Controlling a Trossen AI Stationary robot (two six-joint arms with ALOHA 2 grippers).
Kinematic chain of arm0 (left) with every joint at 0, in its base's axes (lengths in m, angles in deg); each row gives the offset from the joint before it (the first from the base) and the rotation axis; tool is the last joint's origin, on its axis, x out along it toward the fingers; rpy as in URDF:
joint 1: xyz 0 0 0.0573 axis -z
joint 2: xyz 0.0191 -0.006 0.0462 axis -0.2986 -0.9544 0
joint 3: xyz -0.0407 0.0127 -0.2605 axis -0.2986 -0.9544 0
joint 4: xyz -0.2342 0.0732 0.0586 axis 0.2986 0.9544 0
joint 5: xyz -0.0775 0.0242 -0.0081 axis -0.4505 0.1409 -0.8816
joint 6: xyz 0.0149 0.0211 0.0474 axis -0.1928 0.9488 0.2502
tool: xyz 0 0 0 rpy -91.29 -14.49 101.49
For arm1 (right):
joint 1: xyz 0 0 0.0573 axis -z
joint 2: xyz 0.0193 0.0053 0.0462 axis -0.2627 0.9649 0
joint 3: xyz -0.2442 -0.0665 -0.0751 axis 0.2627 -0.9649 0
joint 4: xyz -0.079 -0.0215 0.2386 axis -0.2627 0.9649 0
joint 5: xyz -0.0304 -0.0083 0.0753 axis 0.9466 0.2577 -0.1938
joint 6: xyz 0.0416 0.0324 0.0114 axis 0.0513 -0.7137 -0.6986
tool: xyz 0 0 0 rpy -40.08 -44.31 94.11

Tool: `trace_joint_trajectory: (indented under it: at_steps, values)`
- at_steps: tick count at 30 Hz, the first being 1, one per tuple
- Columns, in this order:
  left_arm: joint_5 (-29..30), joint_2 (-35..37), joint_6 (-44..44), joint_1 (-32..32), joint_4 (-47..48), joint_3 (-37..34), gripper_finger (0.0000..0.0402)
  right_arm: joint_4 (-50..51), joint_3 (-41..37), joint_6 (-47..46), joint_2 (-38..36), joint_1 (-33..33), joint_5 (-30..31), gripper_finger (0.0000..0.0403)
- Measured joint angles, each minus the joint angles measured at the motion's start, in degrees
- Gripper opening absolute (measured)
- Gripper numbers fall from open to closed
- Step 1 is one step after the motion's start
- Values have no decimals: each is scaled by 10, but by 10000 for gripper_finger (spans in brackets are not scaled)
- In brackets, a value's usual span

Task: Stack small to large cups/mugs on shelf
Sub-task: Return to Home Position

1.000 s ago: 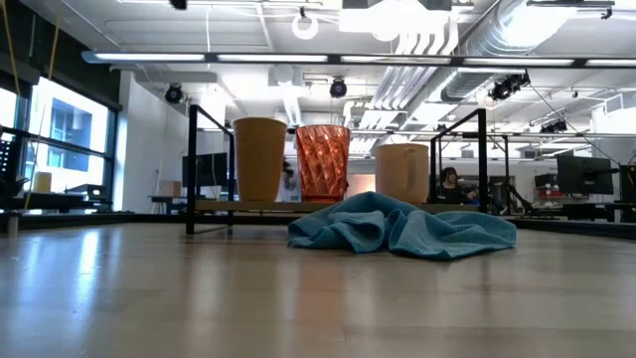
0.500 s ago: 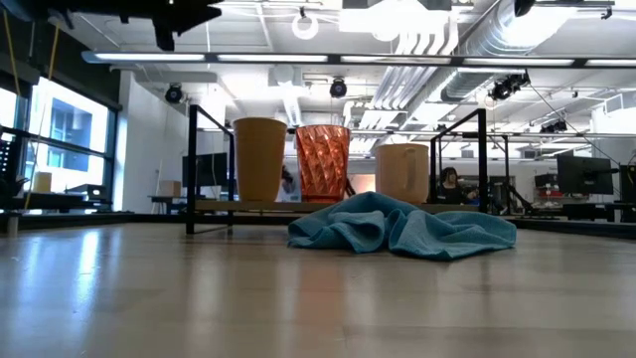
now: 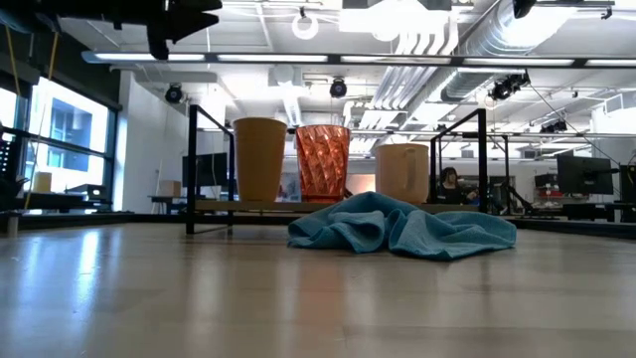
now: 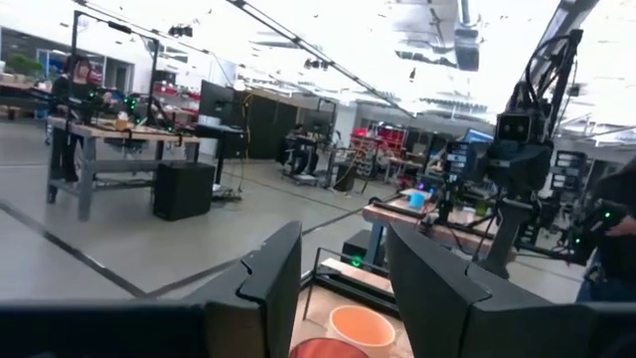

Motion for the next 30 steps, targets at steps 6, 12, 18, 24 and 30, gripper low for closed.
trace_joint_trajectory:
  at_steps: [6,12,18,24,30]
  values:
    - [78,-2,23,72,1,0,138,0,0,5,0,0,-6,165]
    - [64,-1,25,85,18,0,138,0,0,2,0,0,-18,145]
    - [30,-1,22,85,56,0,138,4,0,-15,0,0,-19,140]
    - [6,-1,17,85,98,0,138,11,0,-24,0,0,-19,140]
    - [-20,0,18,85,100,-11,138,11,0,-34,0,0,-13,140]
